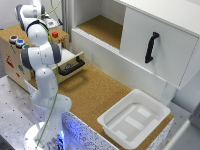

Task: Go towards the drawer and store the purple object

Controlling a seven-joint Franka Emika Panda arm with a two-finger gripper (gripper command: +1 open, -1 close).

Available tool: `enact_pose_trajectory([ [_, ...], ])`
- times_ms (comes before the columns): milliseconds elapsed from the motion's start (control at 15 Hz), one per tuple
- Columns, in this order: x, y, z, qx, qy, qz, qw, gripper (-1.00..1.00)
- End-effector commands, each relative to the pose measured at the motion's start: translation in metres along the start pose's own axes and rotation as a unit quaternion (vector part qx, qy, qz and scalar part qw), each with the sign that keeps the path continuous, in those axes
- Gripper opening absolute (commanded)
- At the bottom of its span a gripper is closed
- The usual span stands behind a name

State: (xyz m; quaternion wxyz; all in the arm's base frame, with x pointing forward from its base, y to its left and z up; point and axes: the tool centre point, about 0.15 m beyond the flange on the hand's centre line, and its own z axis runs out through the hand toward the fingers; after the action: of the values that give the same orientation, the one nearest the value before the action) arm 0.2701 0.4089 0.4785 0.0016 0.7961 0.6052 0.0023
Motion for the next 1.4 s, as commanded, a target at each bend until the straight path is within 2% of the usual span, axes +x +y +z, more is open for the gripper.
enact_pose_trajectory([
  [0, -0.094, -0.003, 0.023, 0.018, 0.019, 0.004, 1.0, -1.0],
  [133, -0.124, -0.008, 0.046, 0.014, 0.017, -0.003, 1.0, -1.0],
  [267, -0.146, -0.015, 0.075, 0.026, 0.018, -0.018, 0.999, -1.0],
  [467, -0.156, -0.024, 0.104, 0.007, 0.033, -0.041, 0.999, -1.0],
  [600, -0.152, -0.024, 0.113, 0.005, 0.06, -0.057, 0.997, -1.0],
  [800, -0.132, -0.029, 0.128, 0.002, 0.076, -0.094, 0.993, -1.0],
  [1000, -0.115, -0.031, 0.141, -0.006, 0.059, -0.131, 0.99, -1.0],
  [1333, -0.092, -0.01, 0.155, -0.016, 0.06, -0.121, 0.991, -1.0],
])
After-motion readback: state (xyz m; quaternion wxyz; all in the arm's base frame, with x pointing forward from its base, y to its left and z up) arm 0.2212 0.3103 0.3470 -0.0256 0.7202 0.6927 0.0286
